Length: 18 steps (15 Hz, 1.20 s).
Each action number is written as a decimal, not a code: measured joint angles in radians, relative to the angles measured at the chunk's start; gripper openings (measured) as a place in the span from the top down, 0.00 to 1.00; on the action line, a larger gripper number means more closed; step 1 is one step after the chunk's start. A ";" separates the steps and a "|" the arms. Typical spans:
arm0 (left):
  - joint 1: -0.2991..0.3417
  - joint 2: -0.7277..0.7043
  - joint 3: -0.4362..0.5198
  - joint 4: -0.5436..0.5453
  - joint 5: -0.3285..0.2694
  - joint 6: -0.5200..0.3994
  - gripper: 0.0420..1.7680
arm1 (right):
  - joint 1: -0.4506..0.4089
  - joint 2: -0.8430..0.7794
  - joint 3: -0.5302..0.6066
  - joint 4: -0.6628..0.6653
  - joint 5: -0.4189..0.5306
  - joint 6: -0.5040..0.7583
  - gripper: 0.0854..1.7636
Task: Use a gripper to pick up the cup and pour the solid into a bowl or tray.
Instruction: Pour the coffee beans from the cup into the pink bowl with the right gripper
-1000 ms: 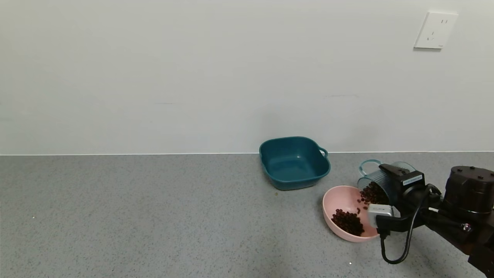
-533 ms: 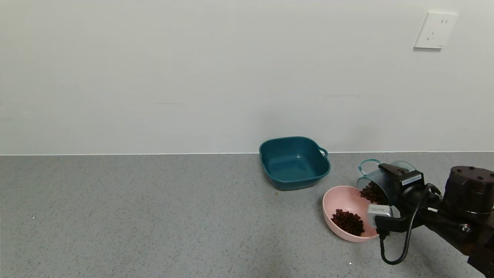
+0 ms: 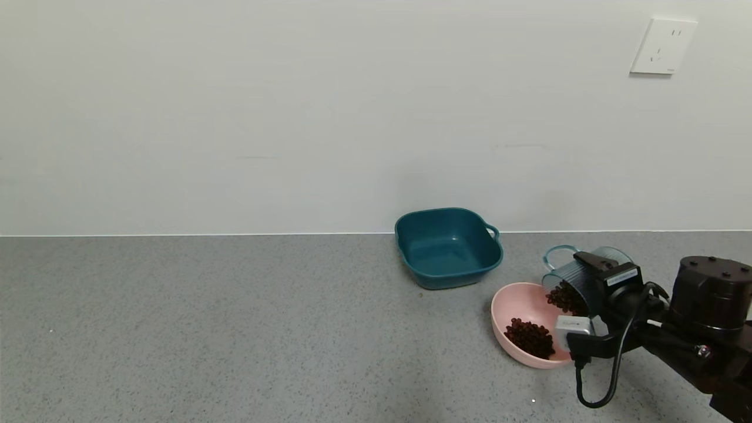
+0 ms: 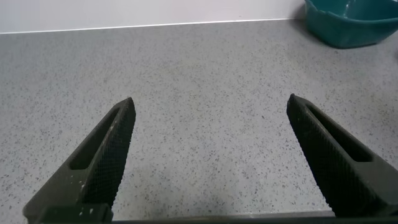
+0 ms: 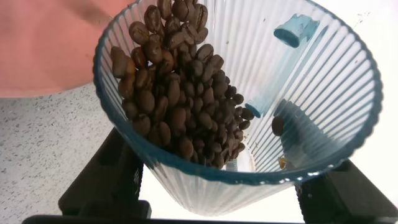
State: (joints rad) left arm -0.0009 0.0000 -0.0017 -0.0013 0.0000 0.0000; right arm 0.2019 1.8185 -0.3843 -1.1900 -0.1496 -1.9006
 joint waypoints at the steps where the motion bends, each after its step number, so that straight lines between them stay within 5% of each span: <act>1: 0.000 0.000 0.000 0.000 0.000 0.000 0.01 | 0.000 0.000 -0.001 0.000 0.000 -0.005 0.24; 18: 0.000 0.000 0.000 0.000 0.000 0.000 0.01 | -0.013 -0.007 0.005 0.001 -0.003 0.014 0.24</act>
State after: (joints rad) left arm -0.0009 0.0000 -0.0017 -0.0013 0.0000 0.0000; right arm 0.1889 1.8117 -0.3794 -1.1887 -0.1523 -1.8862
